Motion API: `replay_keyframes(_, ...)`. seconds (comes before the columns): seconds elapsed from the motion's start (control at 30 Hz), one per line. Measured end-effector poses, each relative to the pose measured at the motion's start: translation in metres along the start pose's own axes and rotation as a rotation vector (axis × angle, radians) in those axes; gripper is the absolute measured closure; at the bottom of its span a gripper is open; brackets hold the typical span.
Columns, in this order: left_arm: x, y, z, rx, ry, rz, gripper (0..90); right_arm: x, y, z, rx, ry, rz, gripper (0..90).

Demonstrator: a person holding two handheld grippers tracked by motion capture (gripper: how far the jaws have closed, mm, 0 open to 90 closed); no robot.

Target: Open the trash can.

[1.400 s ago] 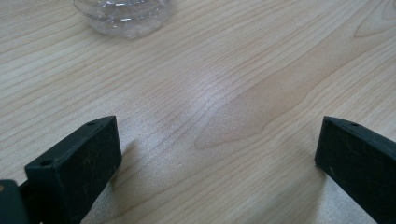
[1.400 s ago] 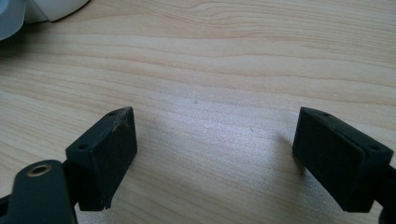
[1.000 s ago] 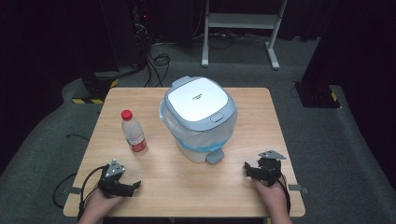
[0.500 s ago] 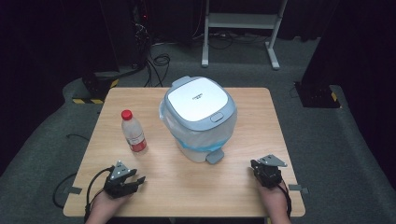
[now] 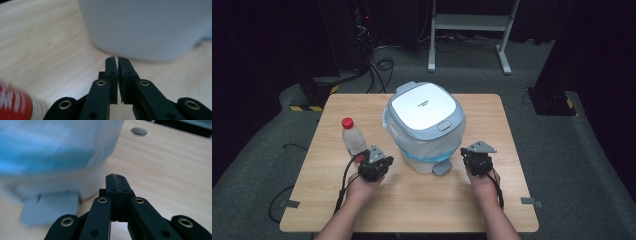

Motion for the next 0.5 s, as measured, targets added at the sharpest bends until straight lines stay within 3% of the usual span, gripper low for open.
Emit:
replay_keyframes(0.07, 0.007, 0.002, 0.009, -0.012, -0.007, 0.047, 84.2, 0.011, -0.009, 0.012, 0.028, -0.011, -0.052, 89.8)
replay_keyframes(0.17, 0.016, 0.006, 0.018, -0.053, -0.018, 0.085, 84.1, 0.018, -0.014, 0.019, 0.053, -0.023, -0.059, 89.9)
replay_keyframes(0.2, 0.018, 0.006, 0.019, -0.048, -0.015, 0.094, 84.1, 0.021, -0.016, 0.022, 0.064, -0.021, -0.060, 89.9)
replay_keyframes(0.37, 0.025, 0.006, 0.022, -0.048, 0.001, 0.078, 86.3, 0.028, -0.017, 0.034, 0.108, -0.038, 0.000, 90.0)
replay_keyframes(0.4, 0.026, 0.004, 0.022, -0.050, -0.005, 0.070, 86.3, 0.026, -0.013, 0.037, 0.098, -0.060, 0.027, 90.0)
replay_keyframes(0.5, 0.026, 0.004, 0.022, -0.047, -0.005, 0.072, 87.1, 0.026, -0.007, 0.036, 0.060, -0.051, 0.031, 90.0)
Point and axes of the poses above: each handheld gripper's, and its own axes: x roughly forward along the jaws, z roughly out of its top, y roughly to its left, the point moved 1 cm from there along x, roughly forward along the jaws
